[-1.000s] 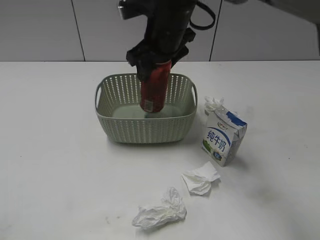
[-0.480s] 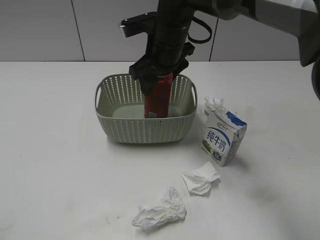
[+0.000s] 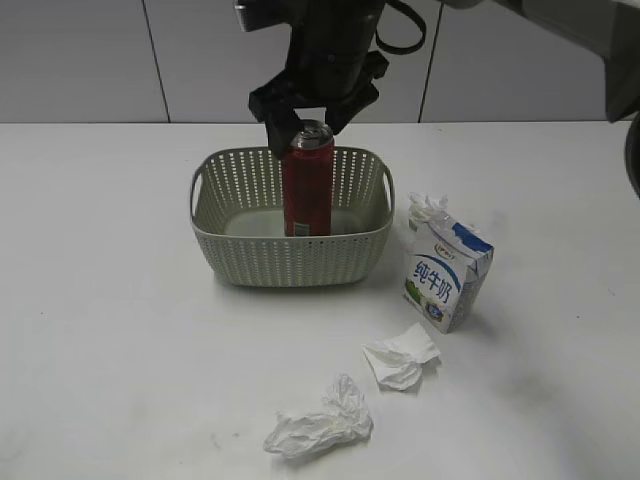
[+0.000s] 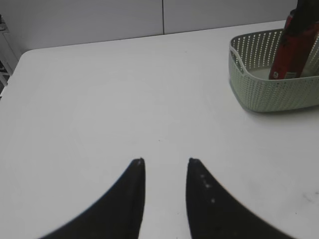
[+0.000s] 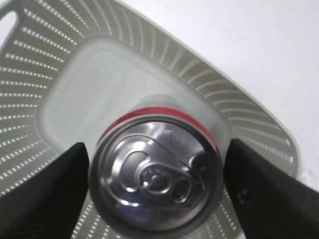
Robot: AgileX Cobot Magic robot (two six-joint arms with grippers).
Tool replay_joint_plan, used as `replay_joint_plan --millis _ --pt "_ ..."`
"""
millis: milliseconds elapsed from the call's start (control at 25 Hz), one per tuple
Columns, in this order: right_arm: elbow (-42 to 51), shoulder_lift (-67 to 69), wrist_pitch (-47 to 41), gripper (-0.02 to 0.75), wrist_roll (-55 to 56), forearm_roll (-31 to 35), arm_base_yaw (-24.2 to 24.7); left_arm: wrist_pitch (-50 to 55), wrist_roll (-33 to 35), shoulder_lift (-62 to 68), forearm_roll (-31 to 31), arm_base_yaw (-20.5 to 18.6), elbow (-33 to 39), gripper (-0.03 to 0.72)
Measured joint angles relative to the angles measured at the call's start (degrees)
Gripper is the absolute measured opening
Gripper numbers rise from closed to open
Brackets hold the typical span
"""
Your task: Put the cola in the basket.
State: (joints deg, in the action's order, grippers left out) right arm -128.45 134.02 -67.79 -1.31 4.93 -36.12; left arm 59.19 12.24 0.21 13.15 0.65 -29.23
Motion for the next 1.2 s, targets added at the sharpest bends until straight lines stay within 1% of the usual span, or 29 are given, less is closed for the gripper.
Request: replay_joint_plan --millis 360,520,640,840,1120,1200 --pt "-10.06 -0.35 -1.57 0.634 2.61 -0.30 0.52 0.00 0.00 0.00 0.00 0.00 0.00 0.229" --pt "-10.47 -2.40 -1.57 0.627 4.42 0.32 3.83 0.00 0.00 0.00 0.00 0.00 0.00 0.229" --pt "-10.34 -4.72 -1.62 0.619 4.83 0.32 8.03 0.00 0.00 0.00 0.00 0.00 0.00 0.229" --pt "-7.46 -9.31 -1.66 0.602 5.12 2.51 16.83 0.00 0.00 0.00 0.00 0.00 0.00 0.229" --pt "2.29 -17.50 -1.66 0.594 5.14 2.95 28.96 0.00 0.00 0.00 0.00 0.00 0.00 0.229" --pt "6.40 -20.41 -1.61 0.593 4.52 2.89 31.51 0.00 0.00 0.00 0.00 0.00 0.00 0.229"
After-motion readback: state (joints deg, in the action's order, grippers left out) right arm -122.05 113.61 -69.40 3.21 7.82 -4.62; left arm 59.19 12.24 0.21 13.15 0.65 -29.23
